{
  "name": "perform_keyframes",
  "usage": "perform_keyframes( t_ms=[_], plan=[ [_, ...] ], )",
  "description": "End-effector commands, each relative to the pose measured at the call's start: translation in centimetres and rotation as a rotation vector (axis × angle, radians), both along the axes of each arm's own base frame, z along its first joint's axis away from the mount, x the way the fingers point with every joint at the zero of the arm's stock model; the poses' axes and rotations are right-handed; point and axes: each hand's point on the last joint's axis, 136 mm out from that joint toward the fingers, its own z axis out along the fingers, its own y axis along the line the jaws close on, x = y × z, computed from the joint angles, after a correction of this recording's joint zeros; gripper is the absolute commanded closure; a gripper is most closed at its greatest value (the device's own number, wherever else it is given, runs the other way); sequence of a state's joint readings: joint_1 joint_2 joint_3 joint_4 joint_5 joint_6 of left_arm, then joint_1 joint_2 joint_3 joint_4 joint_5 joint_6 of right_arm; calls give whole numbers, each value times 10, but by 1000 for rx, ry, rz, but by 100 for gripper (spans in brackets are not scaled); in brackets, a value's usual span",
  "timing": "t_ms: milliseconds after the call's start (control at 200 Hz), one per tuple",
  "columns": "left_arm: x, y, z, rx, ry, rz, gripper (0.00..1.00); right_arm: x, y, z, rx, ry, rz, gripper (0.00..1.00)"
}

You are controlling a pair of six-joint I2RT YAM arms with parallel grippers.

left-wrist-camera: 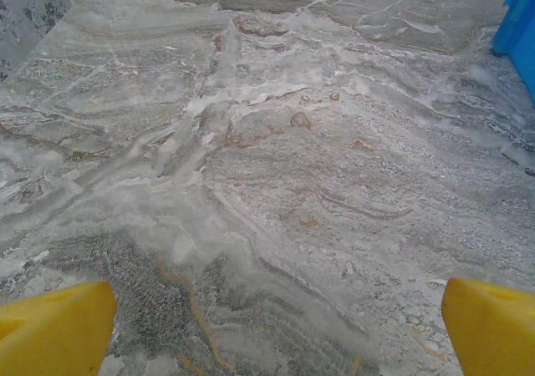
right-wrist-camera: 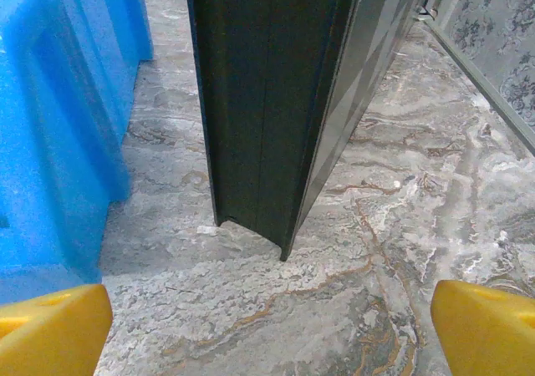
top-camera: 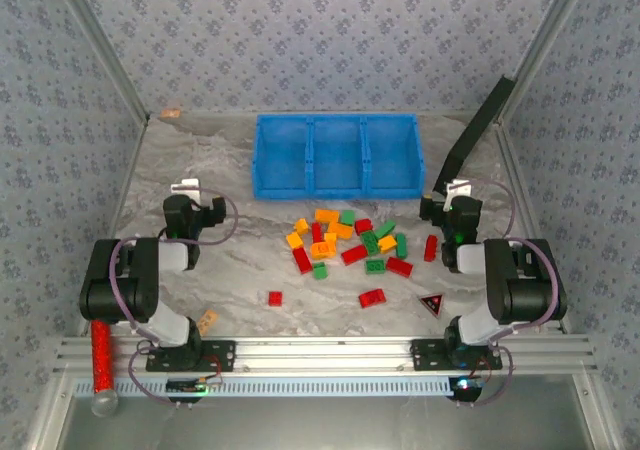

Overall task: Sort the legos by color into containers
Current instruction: Pick up the lego from the middle-right of the table.

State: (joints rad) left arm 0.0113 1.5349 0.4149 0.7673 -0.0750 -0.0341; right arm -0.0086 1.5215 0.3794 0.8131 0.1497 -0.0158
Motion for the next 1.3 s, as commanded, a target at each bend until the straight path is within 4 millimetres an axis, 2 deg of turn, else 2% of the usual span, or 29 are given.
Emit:
perform_keyframes(
  t_ms=[0, 1079, 1179, 1299],
  plan=[
    [5, -3, 10, 5, -42, -12, 0, 3, 1, 5, 7, -21, 6, 0],
    [5, -2, 9, -8, -40, -18, 0, 3, 1, 5, 12, -21, 9, 0],
    [5, -2, 9, -13, -38, -21, 0, 3, 1, 5, 13, -21, 12, 7],
    [5, -1, 11, 2, -41, -8, 0, 2, 1, 5, 12, -22, 11, 2]
  ],
)
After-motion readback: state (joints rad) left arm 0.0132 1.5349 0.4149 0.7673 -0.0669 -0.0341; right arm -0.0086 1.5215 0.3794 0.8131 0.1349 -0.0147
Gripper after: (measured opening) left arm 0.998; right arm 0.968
